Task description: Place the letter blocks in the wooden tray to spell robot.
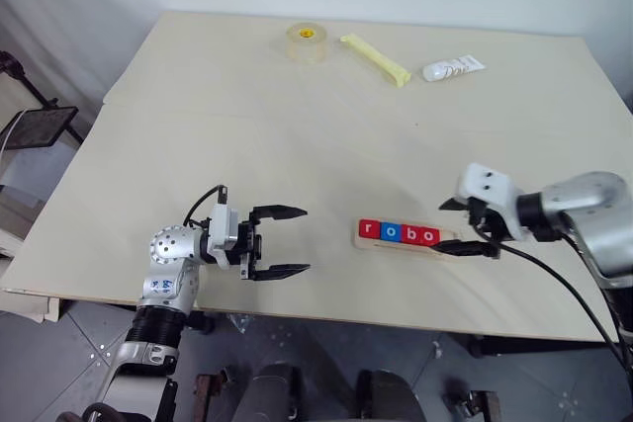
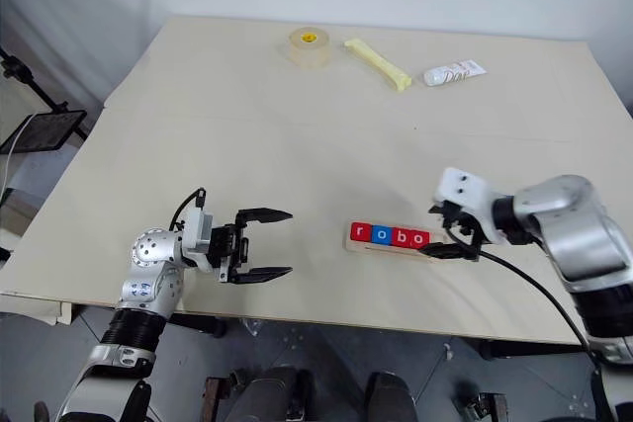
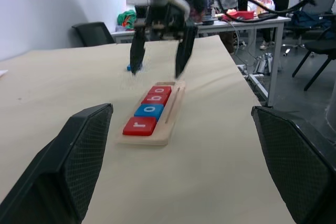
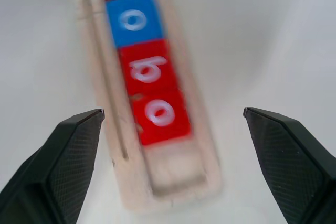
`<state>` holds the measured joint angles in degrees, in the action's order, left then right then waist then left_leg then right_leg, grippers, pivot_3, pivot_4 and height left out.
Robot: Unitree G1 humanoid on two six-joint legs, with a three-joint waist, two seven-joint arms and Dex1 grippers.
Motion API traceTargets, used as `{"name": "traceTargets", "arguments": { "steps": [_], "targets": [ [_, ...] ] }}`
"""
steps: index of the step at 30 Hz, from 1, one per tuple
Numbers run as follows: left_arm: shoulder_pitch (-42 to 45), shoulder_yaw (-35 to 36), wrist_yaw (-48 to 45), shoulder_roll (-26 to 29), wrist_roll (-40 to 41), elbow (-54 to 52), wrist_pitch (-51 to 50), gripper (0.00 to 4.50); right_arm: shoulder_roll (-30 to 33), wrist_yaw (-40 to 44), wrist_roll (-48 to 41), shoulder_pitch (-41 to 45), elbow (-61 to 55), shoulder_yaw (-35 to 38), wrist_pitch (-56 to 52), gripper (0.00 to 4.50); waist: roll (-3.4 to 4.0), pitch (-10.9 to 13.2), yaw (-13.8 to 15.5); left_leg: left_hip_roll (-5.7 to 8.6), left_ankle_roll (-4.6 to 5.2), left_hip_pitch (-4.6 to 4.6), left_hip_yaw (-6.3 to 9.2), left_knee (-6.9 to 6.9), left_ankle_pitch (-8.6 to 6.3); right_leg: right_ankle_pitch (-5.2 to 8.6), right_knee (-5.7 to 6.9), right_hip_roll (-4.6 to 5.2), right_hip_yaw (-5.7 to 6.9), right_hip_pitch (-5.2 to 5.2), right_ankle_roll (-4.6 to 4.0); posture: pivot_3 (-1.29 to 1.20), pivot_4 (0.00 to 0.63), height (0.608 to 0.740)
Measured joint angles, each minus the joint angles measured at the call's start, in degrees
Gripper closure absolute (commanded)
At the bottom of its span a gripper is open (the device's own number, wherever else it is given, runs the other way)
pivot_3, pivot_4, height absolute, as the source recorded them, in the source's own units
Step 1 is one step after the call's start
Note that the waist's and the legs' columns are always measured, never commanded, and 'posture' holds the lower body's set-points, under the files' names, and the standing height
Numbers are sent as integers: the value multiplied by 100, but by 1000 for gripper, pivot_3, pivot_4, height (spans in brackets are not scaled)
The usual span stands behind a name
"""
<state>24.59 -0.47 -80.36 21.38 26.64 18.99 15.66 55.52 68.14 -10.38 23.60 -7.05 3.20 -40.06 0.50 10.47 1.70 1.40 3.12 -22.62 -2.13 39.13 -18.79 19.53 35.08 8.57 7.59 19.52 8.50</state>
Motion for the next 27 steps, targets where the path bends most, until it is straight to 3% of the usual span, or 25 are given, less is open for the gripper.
{"name": "traceTargets", "arguments": {
  "steps": [3, 7, 15, 20, 27],
  "targets": [
    [16, 11, -60, 5, 2, 56, 7, 0, -56, -413, -241, -844, -19, 1182, -100, 42, 0, 0, -2, 0, 0, 1, -2, -1, 0, 0, 0, 0, 0, -1, 0, 0, 150, 740],
    [97, -3, -128, -13, -2, 236, 12, 0, -355, -836, -428, -1796, -94, 2198, 14, 42, 0, 0, -18, -4, -2, 9, -12, -3, 1, 0, 0, -2, -2, -3, 0, 0, 150, 740],
    [224, 9, -300, -2, 0, 457, 33, 0, -864, -1280, -798, -3179, -218, 3702, 380, 42, 2, -1, -27, -6, -1, 20, -23, -6, 1, 0, -1, -3, -13, -8, 0, 0, 150, 740],
    [351, 12, -395, -1, -1, 633, 52, 0, -1008, -1599, -1025, -3191, -285, 3805, 375, 42, 3, -1, -39, -7, -1, 24, -28, -5, 1, 0, -1, -3, -18, -8, 0, 0, 150, 740],
    [432, 6, -493, -28, -1, 687, 63, 0, -1262, -2444, -1097, -1778, 274, 2995, 380, 42, 4, -2, -53, -8, -2, 26, -29, -6, 2, 0, 4, -4, -17, -6, 0, 0, 150, 740]
  ]
}}
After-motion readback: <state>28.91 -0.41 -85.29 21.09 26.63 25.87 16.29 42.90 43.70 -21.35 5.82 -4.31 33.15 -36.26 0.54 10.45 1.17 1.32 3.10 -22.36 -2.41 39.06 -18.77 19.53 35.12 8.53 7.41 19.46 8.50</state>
